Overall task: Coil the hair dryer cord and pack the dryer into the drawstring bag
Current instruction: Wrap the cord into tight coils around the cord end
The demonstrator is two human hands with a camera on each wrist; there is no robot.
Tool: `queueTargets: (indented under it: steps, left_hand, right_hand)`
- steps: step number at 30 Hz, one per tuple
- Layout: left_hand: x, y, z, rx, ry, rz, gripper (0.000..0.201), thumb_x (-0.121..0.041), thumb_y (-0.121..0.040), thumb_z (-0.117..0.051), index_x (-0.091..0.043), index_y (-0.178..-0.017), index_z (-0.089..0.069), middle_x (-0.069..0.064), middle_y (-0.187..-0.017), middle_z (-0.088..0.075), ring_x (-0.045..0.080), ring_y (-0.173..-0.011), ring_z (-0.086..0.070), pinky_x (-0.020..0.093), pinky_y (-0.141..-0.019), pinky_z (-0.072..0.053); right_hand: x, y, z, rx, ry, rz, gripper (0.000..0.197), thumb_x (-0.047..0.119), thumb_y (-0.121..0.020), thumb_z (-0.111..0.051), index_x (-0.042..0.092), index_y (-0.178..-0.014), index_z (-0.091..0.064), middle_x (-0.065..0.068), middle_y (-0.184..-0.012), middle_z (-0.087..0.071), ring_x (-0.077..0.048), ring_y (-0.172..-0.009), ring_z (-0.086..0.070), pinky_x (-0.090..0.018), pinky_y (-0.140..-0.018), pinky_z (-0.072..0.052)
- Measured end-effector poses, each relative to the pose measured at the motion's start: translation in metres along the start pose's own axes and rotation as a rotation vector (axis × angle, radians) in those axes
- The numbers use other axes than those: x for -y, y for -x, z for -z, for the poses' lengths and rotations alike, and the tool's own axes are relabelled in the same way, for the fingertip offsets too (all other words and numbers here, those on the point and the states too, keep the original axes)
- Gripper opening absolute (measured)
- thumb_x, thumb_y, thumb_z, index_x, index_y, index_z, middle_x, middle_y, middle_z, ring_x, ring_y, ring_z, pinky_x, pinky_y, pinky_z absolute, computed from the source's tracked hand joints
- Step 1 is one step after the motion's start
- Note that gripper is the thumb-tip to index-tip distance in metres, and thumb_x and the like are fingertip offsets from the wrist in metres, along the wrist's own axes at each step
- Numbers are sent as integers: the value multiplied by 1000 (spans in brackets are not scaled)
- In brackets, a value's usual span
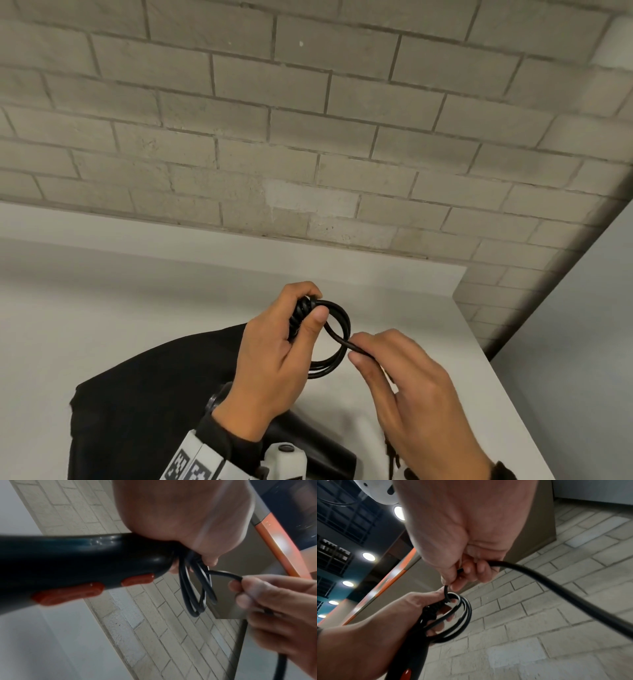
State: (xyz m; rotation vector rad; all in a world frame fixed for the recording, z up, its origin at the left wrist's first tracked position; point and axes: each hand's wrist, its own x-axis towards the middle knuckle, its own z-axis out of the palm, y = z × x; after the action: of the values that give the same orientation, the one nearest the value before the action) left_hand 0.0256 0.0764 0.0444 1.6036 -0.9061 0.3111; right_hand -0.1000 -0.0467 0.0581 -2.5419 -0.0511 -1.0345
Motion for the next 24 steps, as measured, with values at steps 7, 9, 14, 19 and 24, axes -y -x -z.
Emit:
queueTargets:
  steps: [7, 9, 14, 19, 24]
  left_hand:
    - [-4, 6, -1, 46, 42, -65, 24, -46, -97, -45, -28, -101, -60, -14, -76, -59, 12, -65, -57, 23, -57, -44]
    - [-5, 7, -1, 52, 65, -88, 29, -49, -99, -42, -26, -97, -61, -17, -74, -57, 10, -61, -55, 20, -55, -42]
    - [-4, 9, 4, 43, 104, -105, 40, -55, -99, -37, -24, -92, -60, -16, -67, -52, 7, -53, -49, 14, -54, -36]
    - [-6, 11, 6, 63, 141, -139, 43, -58, -98, -37, -22, -93, -60, -7, -63, -53, 12, -49, -48, 27, -46, -39]
    - [-6, 12, 5, 58, 141, -171, 34, -51, -87, -63, -18, -91, -64, -12, -69, -60, 10, -52, -54, 23, -47, -44]
  right_hand:
    - [7, -28, 18, -19, -131, 63, 14, 21, -94, -58, 18, -103, -67, 8, -87, -62, -10, -79, -58, -23, -68, -48]
    - [10, -35, 19, 1, -181, 46, 13, 22, -94, -58, 18, -101, -69, 14, -86, -61, -5, -78, -57, -15, -70, -43]
    - [18, -45, 16, 24, -312, -14, 7, 20, -92, -64, 22, -94, -70, 22, -80, -60, -1, -70, -55, -6, -65, -37]
    - [17, -47, 12, -9, -420, -115, 6, 26, -89, -66, 28, -90, -71, 16, -74, -62, -8, -56, -46, -19, -55, -42]
    - [17, -46, 6, -9, -499, -193, 7, 31, -88, -67, 30, -86, -73, 6, -75, -66, -18, -56, -51, -37, -57, -49]
